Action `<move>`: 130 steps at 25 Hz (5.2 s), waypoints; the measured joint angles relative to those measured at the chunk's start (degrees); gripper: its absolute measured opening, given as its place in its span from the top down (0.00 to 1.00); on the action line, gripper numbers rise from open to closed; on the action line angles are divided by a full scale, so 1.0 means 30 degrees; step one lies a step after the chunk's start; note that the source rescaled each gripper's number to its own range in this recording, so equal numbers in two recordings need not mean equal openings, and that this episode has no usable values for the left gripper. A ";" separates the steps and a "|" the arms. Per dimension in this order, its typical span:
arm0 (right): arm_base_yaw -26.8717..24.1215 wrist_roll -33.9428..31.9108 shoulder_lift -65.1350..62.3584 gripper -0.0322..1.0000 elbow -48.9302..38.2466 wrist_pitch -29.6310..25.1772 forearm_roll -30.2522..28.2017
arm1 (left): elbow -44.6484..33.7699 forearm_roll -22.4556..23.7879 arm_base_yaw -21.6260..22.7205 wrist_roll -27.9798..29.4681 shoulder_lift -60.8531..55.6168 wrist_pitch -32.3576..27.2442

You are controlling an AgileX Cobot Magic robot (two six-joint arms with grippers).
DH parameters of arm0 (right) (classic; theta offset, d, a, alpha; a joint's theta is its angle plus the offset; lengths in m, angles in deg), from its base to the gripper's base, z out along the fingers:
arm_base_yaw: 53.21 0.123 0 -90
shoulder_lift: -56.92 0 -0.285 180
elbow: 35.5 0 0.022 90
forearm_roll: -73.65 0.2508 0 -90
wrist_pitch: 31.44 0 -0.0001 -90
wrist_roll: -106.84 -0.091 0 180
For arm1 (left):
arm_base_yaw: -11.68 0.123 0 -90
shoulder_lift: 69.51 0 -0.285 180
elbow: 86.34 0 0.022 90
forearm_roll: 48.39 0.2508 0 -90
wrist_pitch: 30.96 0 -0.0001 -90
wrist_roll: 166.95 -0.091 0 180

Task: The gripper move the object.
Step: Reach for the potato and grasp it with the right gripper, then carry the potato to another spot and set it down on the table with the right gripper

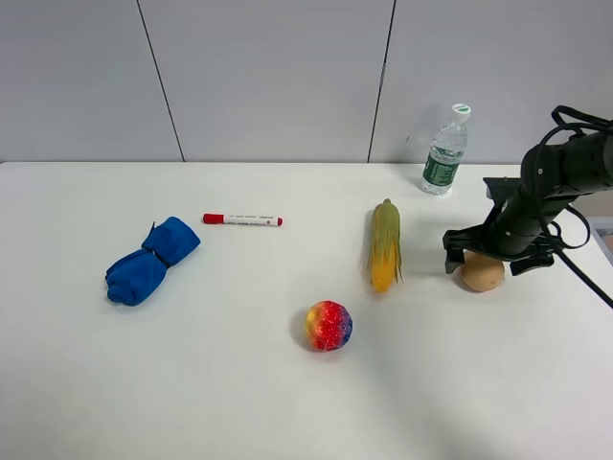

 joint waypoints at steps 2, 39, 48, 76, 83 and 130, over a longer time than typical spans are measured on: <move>0.0000 0.0000 0.0000 0.00 0.0000 0.0164 0.0000 | 0.0000 0.0000 0.0000 0.0000 0.0000 0.0000; 0.0000 -0.0142 0.0000 0.89 0.0006 -0.0872 0.0141 | 0.0000 0.0000 0.0000 0.0000 0.0000 0.0000; 0.0000 -0.0142 -0.0767 0.96 0.0048 -0.1717 0.0141 | 0.0000 0.0000 0.0000 -0.0016 0.0000 0.0000; 0.6819 0.5922 -0.4092 0.97 1.2315 -0.4975 0.3133 | 0.0000 0.0000 0.0000 -0.0016 0.0000 0.0000; 0.7171 0.6008 -0.0948 0.97 1.2315 -0.1398 0.3139 | 0.0000 -0.0005 0.0000 0.0002 0.0000 0.0000; 0.8412 0.6411 0.6345 0.97 1.2315 -0.3308 0.2488 | 0.0000 -0.0005 0.0000 -0.0011 0.0000 0.0000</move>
